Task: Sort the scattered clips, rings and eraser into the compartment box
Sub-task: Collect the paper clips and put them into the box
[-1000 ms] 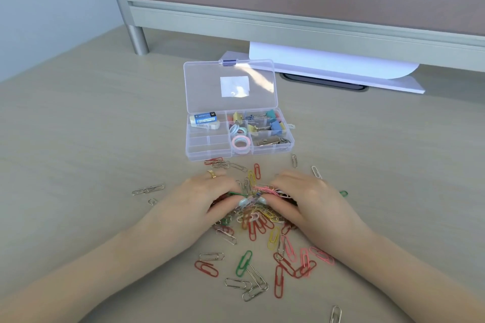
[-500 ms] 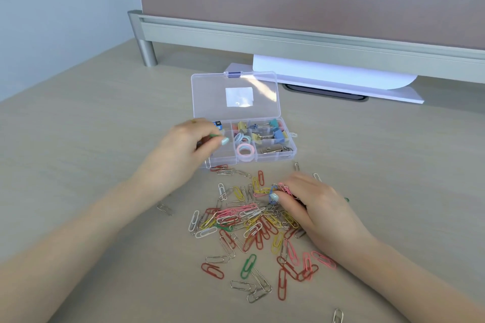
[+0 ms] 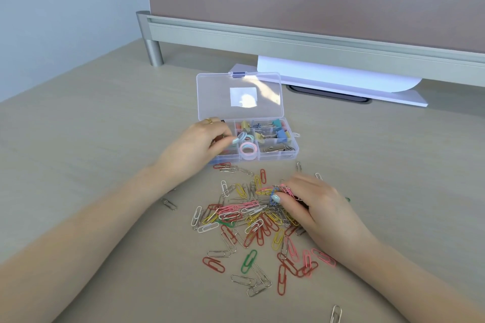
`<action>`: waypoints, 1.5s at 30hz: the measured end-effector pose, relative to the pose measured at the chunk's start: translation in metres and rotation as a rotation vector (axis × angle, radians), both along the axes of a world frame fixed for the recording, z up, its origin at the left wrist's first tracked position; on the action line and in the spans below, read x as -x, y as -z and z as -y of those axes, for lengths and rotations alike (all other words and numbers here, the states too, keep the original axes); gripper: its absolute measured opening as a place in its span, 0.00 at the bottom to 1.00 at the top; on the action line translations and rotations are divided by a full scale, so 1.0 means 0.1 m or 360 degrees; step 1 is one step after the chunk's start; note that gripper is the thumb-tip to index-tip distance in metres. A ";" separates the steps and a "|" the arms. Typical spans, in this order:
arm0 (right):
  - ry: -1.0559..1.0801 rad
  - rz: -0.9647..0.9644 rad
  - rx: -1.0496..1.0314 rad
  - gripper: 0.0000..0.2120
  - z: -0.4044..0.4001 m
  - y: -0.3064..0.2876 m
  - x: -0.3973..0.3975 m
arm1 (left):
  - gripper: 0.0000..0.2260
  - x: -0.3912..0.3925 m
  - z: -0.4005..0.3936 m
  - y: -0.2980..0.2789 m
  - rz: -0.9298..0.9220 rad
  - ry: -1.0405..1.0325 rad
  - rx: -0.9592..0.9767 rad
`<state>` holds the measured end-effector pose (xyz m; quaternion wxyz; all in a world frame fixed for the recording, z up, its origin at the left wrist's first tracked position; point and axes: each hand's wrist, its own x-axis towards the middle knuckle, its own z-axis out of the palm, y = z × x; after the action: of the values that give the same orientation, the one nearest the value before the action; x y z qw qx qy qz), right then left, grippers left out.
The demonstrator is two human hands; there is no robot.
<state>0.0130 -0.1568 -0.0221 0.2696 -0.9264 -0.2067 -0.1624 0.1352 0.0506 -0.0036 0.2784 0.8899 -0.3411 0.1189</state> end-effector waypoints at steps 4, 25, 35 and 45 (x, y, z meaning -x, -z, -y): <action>-0.0022 0.0029 0.0043 0.19 0.00 0.00 0.01 | 0.21 0.05 -0.10 -0.01 0.0012 -0.0035 0.0000; 0.0036 -0.0234 0.0554 0.17 -0.85 -0.57 -1.11 | 0.20 0.14 -0.56 0.10 -0.0181 -0.0365 0.0232; -0.0065 -0.0529 0.0986 0.20 -1.06 -0.69 -1.50 | 0.13 0.13 -0.58 0.10 -0.0129 -0.0402 0.0287; -0.0098 -0.0395 0.0660 0.16 -1.03 -0.71 -1.51 | 0.11 0.12 -0.59 0.10 -0.0152 -0.0403 0.0303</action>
<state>0.1636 -0.0537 0.0488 0.1017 -0.9681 -0.2290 0.0069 0.1231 0.1099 -0.0139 0.3600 0.9001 -0.1998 0.1425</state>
